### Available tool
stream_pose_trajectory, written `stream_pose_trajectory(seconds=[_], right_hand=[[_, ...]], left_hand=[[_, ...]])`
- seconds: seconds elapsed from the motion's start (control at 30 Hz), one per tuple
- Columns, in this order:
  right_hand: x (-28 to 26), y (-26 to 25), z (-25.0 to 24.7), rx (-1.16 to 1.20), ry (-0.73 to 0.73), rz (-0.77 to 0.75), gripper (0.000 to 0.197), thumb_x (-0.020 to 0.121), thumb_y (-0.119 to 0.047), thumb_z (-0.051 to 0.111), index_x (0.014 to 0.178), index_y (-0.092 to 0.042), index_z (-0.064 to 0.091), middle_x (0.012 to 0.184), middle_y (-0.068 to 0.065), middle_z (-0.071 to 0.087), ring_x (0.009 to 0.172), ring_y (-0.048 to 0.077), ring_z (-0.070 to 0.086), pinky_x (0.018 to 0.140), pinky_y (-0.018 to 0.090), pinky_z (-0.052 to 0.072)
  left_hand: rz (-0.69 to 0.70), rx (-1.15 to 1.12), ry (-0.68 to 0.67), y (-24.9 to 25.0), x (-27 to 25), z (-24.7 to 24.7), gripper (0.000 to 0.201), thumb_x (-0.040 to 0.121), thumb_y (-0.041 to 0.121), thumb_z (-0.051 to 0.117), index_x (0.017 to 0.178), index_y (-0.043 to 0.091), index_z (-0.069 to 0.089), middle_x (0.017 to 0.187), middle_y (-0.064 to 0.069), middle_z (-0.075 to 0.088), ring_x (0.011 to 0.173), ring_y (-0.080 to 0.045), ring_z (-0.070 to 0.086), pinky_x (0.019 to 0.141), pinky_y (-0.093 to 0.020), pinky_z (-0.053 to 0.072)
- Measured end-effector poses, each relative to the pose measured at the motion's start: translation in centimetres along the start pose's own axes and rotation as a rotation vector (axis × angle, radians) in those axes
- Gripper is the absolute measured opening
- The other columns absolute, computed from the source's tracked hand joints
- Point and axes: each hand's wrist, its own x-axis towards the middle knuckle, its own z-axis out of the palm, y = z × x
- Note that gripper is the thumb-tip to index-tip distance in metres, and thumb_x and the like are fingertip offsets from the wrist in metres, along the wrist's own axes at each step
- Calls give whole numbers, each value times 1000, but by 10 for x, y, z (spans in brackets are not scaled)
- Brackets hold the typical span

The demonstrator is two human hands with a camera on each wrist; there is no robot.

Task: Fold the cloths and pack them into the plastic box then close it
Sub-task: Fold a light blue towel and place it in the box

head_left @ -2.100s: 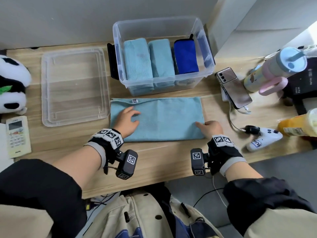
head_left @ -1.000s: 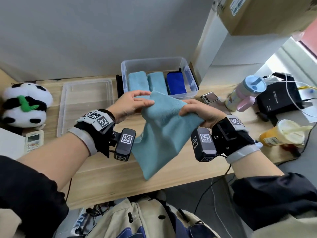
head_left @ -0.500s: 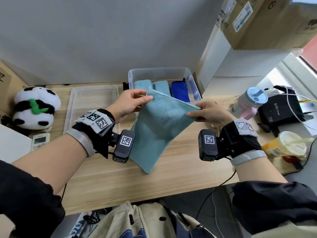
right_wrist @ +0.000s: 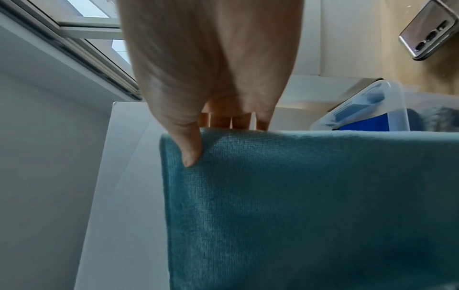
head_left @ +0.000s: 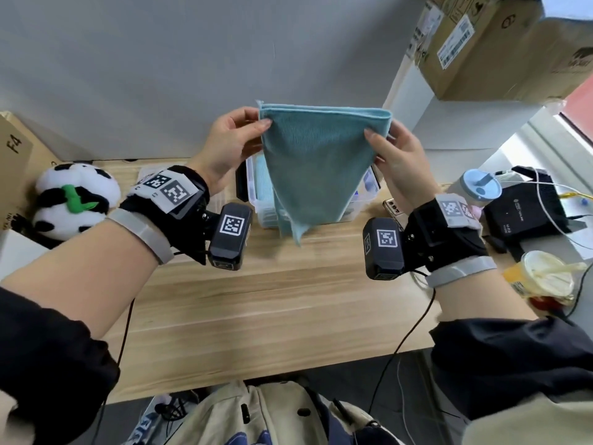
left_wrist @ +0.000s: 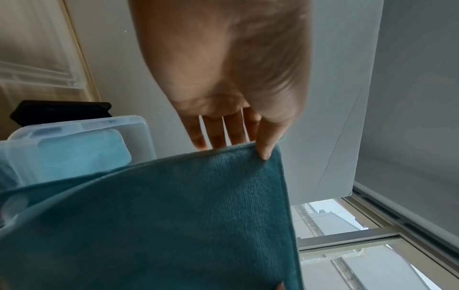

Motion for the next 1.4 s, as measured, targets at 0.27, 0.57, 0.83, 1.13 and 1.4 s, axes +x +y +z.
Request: stream_pose_trajectory(seconds=[0.27, 0.57, 0.83, 1.13, 1.4], right_hand=[[-56, 33, -30, -91, -226, 352, 20, 82, -15, 60, 102, -19, 64, 91, -9, 72, 87, 3, 65, 76, 15, 53], [-123, 144, -51, -319, -512, 1033, 33, 73, -17, 68, 105, -8, 62, 100, 10, 62, 91, 21, 57, 78, 27, 50], [-152, 187, -49, -473, -556, 1213, 53, 67, -22, 72, 112, 4, 58, 96, 13, 50, 83, 22, 47, 64, 21, 43], [-160, 195, -41, -452, -506, 1216, 48, 72, -17, 65, 115, 3, 57, 99, 14, 60, 78, 15, 59, 64, 19, 51], [-161, 199, -43, -257, -319, 1154, 20, 89, -7, 55, 108, -1, 59, 96, 11, 64, 86, 20, 61, 69, 26, 51]], left_hand=[[-346, 3, -304, -61, -45, -27, 26, 65, 20, 79, 75, 13, 56, 75, 5, 64, 72, -6, 63, 75, -19, 55], [-948, 302, -639, -173, -112, -36, 52, 43, 40, 90, 81, 18, 62, 79, 0, 69, 71, -11, 68, 70, -21, 53], [-944, 348, -171, -213, -109, -35, 7, 93, 14, 54, 91, 15, 61, 89, -5, 64, 71, -14, 62, 52, -15, 52], [-773, 516, -159, -228, -88, -7, 36, 93, 7, 50, 129, 4, 54, 86, -2, 58, 69, -13, 53, 48, -14, 44], [-698, 533, -238, -218, -91, -8, 30, 95, 8, 47, 124, 6, 55, 114, -8, 61, 72, -10, 54, 54, -14, 42]])
